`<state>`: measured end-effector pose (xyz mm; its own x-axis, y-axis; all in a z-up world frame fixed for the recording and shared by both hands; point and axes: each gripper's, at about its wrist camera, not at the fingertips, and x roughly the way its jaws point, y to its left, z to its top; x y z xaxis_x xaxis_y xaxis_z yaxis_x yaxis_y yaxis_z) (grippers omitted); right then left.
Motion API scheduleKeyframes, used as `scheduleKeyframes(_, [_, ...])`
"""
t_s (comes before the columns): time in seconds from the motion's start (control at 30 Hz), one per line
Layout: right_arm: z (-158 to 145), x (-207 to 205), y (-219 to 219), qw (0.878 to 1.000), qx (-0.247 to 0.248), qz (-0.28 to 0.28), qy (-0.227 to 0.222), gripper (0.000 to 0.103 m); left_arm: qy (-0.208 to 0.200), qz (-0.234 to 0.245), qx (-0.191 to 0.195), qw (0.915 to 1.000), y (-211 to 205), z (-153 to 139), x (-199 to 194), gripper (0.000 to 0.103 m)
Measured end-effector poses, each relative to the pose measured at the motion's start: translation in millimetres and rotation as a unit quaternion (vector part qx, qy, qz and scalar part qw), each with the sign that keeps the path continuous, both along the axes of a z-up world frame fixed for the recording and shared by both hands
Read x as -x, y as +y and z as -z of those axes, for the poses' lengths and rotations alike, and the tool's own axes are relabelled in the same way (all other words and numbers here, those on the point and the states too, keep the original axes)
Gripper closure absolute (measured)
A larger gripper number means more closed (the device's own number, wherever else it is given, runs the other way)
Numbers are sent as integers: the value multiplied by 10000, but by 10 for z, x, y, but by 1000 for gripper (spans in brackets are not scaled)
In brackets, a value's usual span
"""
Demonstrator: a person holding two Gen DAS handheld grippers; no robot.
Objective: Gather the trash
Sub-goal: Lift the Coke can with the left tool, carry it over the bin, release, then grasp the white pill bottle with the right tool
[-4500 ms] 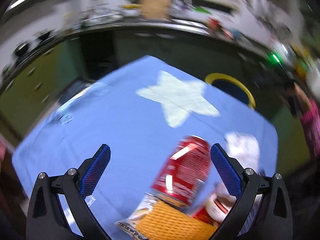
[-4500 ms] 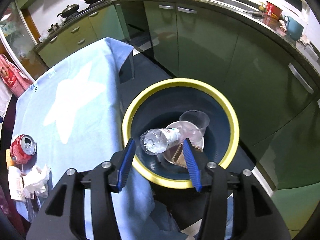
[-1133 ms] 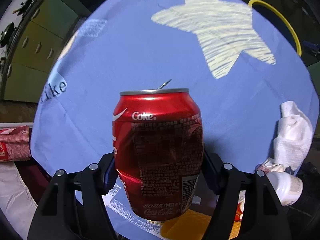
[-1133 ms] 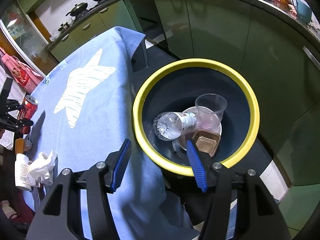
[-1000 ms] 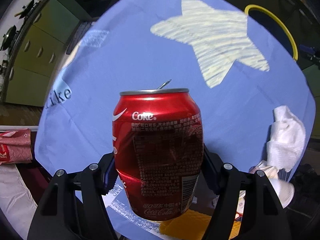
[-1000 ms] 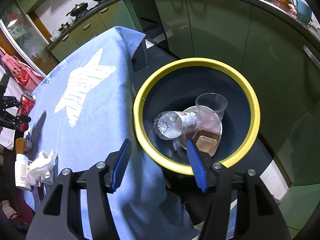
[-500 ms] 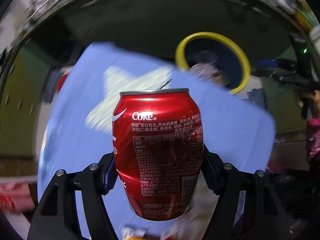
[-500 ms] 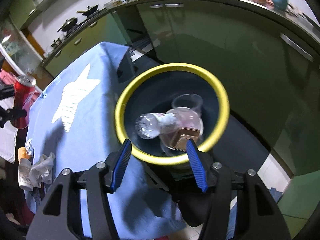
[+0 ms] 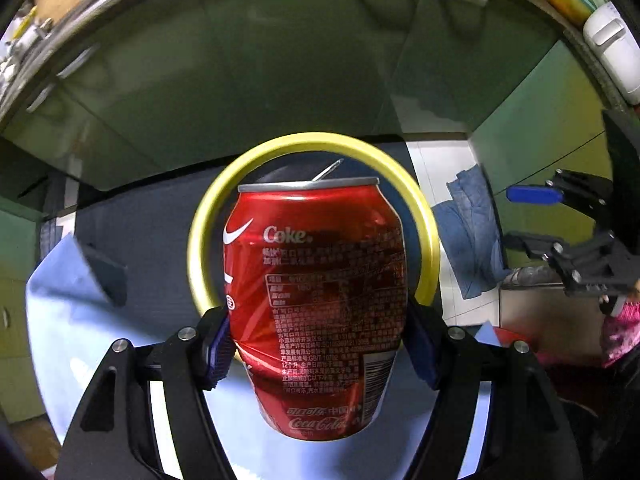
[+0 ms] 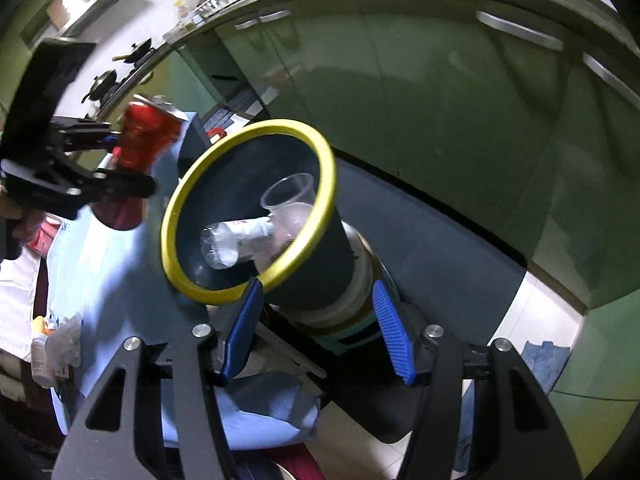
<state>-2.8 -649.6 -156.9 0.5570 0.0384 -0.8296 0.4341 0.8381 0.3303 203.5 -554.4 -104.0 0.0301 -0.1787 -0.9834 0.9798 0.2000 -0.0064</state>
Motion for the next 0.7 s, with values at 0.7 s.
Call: scheduleKeyframes(0.7, [-156,-7,357,9990,116,-412,-159,45,-408,-1372,2019,9689,1548,-1297,11,8])
